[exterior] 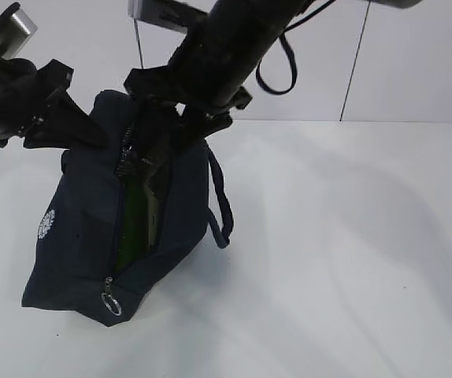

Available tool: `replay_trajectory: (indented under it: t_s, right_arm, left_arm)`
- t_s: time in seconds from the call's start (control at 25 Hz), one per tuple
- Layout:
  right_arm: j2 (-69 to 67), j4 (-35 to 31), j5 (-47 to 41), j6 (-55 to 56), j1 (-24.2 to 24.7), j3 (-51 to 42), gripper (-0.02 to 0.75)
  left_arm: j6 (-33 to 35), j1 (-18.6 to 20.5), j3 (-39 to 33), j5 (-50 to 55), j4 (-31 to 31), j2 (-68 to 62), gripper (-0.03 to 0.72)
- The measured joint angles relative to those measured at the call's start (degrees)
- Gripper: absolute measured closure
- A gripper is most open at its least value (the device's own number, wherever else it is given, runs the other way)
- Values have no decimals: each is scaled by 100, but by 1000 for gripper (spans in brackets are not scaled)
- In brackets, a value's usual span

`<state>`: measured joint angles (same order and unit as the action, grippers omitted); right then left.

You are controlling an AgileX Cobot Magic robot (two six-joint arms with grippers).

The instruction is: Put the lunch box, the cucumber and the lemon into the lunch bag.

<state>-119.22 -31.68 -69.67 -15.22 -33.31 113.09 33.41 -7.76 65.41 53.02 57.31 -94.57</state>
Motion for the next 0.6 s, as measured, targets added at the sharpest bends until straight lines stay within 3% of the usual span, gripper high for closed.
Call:
replay_trajectory:
  t_s: [0.2, 0.28, 0.44, 0.6]
  right_arm:
    - [249, 1691, -97, 793, 0, 121, 279]
    - [253, 1958, -119, 983, 53, 121, 278]
    - [253, 1423, 76, 1053, 312, -115, 278]
    - [263, 198, 300, 589, 679, -682, 278]
  left_arm:
    - [0, 0, 0, -122, -22, 0, 683]
    - [0, 0, 0, -137, -36, 0, 683]
    - [0, 0, 0, -149, -62, 0, 683]
    - [0, 0, 0, -171, -117, 0, 683]
